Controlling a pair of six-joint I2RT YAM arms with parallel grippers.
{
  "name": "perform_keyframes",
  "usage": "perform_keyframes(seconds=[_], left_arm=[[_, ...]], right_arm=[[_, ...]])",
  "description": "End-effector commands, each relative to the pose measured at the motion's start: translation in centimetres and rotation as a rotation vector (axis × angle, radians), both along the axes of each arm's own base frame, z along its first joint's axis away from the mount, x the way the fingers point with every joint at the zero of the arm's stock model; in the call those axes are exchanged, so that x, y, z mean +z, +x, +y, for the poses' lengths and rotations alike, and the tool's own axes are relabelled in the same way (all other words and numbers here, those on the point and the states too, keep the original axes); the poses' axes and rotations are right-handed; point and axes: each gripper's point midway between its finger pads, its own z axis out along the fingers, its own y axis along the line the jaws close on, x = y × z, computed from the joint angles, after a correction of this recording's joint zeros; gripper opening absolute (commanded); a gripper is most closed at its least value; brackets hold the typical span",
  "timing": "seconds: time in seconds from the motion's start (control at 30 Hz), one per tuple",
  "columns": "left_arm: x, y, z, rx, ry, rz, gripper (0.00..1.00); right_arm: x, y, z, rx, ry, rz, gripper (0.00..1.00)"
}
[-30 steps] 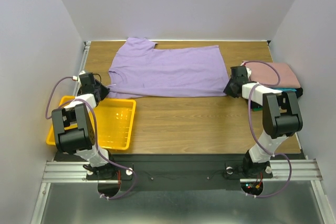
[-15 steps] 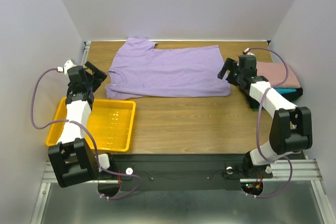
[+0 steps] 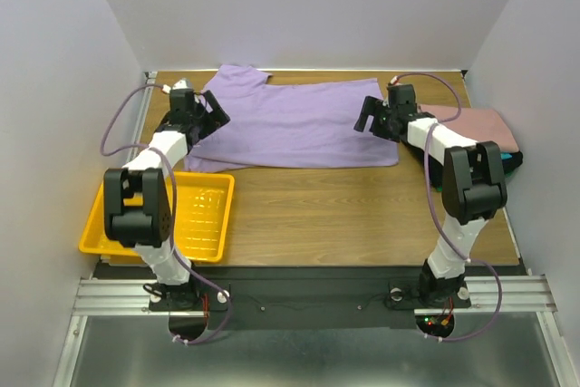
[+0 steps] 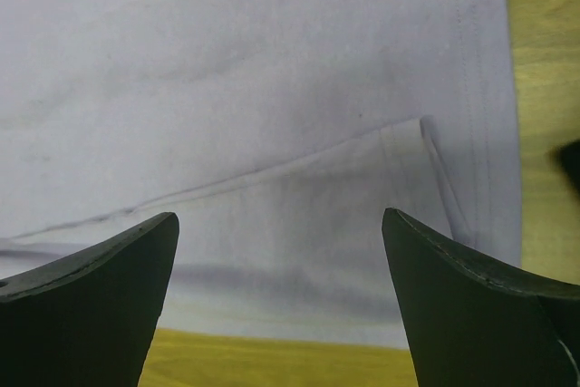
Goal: Fold and stack the t-shirts
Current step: Fold the tshirt
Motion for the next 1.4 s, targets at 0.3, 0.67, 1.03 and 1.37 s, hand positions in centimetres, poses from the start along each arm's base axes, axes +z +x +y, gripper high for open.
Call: perform_keyframes(seconds=[0.3,0.67,1.03,1.37], left_arm=[[-8.8,4.9,-2.5,-0.083,-0.004,0.216,0.99],[-8.1,7.5,-1.8,-0.076,0.049,0.277,0.99],[-8.8,11.1,-3.6,-0.159,-0.005,0.265,0.99],[-7.9,13.2,-3.1,-0.145,0.023,0.27,0.99]], right_arm=[[-4.8,3.0,0.0,0.003,-0.059,0.055,1.0],[-8.1,3.1,-2.0,-0.033,-0.169,0.108,1.0],[-5.5,0.8,-1.5,0.03,-0.149,0.134,1.0],[1.4,1.9,-0.4,0.067,-0.101,0.006,1.0]])
